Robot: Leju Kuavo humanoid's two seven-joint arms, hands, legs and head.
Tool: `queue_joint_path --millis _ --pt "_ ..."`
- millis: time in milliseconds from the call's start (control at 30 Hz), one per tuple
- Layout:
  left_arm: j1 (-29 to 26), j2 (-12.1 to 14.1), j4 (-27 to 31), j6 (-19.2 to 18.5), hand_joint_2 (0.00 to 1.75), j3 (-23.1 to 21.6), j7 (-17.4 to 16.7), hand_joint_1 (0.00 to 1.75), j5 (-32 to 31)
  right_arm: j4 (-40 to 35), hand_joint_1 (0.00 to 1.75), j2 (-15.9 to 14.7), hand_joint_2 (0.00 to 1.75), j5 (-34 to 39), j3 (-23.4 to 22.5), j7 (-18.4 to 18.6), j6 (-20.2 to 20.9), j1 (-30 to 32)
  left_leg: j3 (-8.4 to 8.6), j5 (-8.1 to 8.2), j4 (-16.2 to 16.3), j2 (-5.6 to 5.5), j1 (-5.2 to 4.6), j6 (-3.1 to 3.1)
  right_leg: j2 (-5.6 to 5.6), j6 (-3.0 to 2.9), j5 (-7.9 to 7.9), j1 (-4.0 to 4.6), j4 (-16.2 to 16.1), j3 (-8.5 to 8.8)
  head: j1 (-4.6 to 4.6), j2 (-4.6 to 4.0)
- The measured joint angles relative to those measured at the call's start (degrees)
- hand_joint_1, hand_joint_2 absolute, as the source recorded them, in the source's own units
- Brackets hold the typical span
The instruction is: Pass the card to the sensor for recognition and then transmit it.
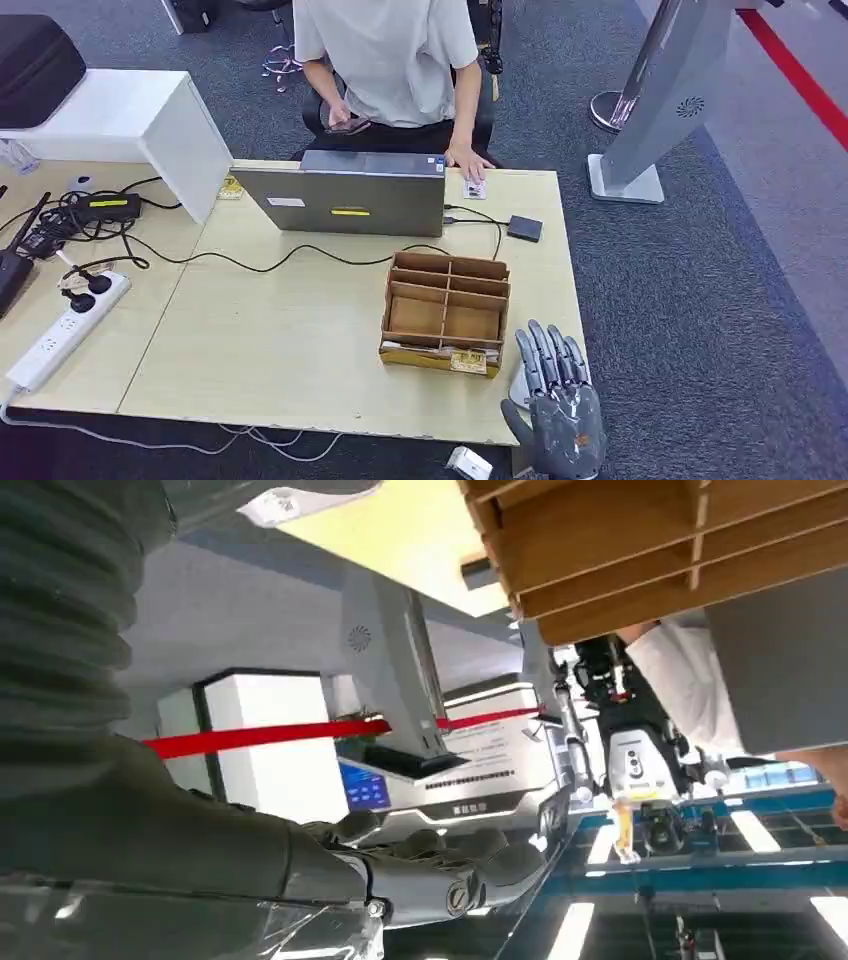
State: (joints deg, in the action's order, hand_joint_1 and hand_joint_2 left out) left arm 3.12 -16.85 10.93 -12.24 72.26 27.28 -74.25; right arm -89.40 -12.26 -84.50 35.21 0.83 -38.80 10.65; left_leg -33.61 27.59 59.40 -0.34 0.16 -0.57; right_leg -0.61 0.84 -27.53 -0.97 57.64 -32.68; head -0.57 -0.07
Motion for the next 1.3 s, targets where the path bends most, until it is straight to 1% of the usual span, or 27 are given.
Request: queue_joint_path --millis 367,467,667,733,1000,1300 --pt "0.0 0.0 0.0 0.1 1.75 0.0 0.0 0.0 -0.2 2.2 0.0 0.7 1.75 0.9 1.6 0.0 0.0 -0.4 0.0 0.0 0.0 0.01 0.0 0.0 0.01 0.0 0.0 0.0 0.0 0.0 0.0 0.0" --pt "0.0 0.0 0.0 0.3 1.75 0.0 0.0 0.0 -0.5 3.7 0.0 1.9 1.75 1.6 2.0 -1.0 0.0 -0.7 0.0 0.0 0.0 0.02 0.0 0.0 0.01 0.0 0.0 0.0 0.0 0.0 0.0 0.0" --pt "0.0 0.0 0.0 0.3 1.75 0.0 0.0 0.0 -1.3 7.6 0.0 4.9 1.75 3.1 2.1 -4.9 0.0 -2.3 0.01 -0.02 0.0 0.04 0.02 0.03 0.03 0.0 0.0 0.02 0.0 0.0 0.0 0.02" --pt "0.0 0.0 0.0 0.3 1.75 0.0 0.0 0.0 -1.4 9.0 0.0 5.7 1.75 3.2 2.1 -5.7 0.0 -2.9 0.01 -0.02 0.0 0.04 0.02 0.03 0.04 0.0 0.0 0.02 0.0 0.0 0.0 0.02" --pt "0.0 0.0 0.0 0.3 1.75 0.0 0.4 0.0 -2.0 13.4 0.0 8.2 1.75 3.0 2.0 -7.5 0.0 -5.0 0.02 -0.02 0.0 0.08 0.02 0.03 0.09 0.0 0.0 0.02 0.0 0.0 0.0 0.02" --pt "0.0 0.1 0.0 0.3 1.75 0.0 0.6 0.0 -2.1 16.2 0.0 9.7 1.75 3.0 1.9 -7.5 0.0 -6.0 0.01 -0.02 0.0 0.08 0.02 0.03 0.09 0.0 0.0 0.02 0.0 -0.01 0.0 0.0"
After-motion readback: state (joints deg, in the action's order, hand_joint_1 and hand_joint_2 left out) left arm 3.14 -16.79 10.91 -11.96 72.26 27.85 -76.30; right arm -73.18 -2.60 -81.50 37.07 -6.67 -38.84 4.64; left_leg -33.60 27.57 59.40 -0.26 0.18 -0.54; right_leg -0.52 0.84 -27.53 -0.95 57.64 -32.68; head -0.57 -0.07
